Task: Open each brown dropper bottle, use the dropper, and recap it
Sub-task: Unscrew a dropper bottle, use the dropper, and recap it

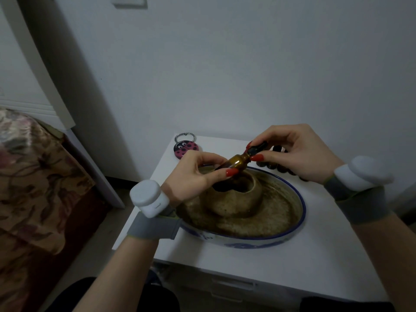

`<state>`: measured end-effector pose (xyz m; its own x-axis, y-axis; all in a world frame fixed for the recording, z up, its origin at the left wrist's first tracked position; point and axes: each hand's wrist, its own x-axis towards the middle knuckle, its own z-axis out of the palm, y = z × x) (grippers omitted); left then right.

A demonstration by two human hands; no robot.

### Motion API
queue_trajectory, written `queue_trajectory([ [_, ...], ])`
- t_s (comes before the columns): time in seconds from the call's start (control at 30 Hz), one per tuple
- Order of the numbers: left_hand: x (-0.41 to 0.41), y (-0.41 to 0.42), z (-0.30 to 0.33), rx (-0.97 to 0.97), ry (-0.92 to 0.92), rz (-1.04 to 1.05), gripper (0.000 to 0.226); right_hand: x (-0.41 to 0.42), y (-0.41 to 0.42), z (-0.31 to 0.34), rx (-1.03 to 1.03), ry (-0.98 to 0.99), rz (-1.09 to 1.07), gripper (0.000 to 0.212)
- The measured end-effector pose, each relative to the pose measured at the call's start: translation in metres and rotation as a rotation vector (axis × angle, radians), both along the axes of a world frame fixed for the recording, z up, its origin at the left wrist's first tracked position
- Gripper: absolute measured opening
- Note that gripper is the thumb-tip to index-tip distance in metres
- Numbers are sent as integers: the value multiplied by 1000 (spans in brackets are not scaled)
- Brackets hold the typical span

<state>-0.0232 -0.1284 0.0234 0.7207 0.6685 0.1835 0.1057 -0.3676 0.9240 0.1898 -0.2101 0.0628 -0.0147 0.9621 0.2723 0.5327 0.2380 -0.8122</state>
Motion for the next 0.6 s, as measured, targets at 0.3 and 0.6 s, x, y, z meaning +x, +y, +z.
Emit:
queue_trajectory([
  [0.3, 0, 1, 0, 111, 80, 28, 20, -9, 4, -8, -40, -59, -100, 38],
  [0.6, 0, 1, 1, 135, 52, 18, 20, -12, 6, -12, -61, -30, -89, 65],
])
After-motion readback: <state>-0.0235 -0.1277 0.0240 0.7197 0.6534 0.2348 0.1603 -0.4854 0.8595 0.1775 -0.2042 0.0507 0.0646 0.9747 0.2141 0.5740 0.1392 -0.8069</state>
